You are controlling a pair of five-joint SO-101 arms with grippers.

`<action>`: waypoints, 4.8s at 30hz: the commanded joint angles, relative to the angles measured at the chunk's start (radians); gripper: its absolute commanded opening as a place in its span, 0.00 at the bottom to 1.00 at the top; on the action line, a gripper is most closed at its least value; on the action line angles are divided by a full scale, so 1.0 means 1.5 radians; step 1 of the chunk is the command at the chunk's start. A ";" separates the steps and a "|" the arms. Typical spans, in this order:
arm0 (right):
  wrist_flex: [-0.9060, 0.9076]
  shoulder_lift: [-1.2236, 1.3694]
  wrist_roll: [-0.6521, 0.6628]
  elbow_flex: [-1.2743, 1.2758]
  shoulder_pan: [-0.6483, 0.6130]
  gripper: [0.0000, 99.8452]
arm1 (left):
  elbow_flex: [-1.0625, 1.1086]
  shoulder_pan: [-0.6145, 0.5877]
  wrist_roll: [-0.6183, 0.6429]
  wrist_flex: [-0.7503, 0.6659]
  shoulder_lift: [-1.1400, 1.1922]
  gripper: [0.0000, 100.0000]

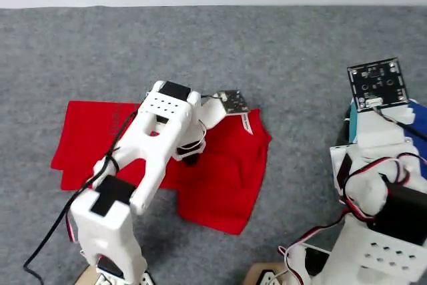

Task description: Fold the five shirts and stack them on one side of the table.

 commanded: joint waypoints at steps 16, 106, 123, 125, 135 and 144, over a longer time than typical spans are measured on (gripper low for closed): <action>0.016 -0.006 0.006 -0.002 0.006 0.01 | -0.006 0.072 0.036 -0.119 0.032 0.14; -0.023 -0.003 0.062 -0.002 0.009 0.01 | -0.354 0.300 0.160 0.136 0.200 0.05; -0.021 -0.006 0.062 -0.002 0.009 0.01 | -0.264 0.294 0.160 0.188 0.042 0.14; -0.021 -0.007 0.062 -0.002 0.009 0.01 | -0.200 0.303 0.160 0.188 0.011 0.13; -0.021 -0.007 0.062 -0.002 0.010 0.01 | 0.108 0.315 0.154 0.094 -0.114 0.14; -0.022 -0.007 0.062 -0.002 0.010 0.01 | 0.271 0.318 0.154 -0.080 -0.114 0.14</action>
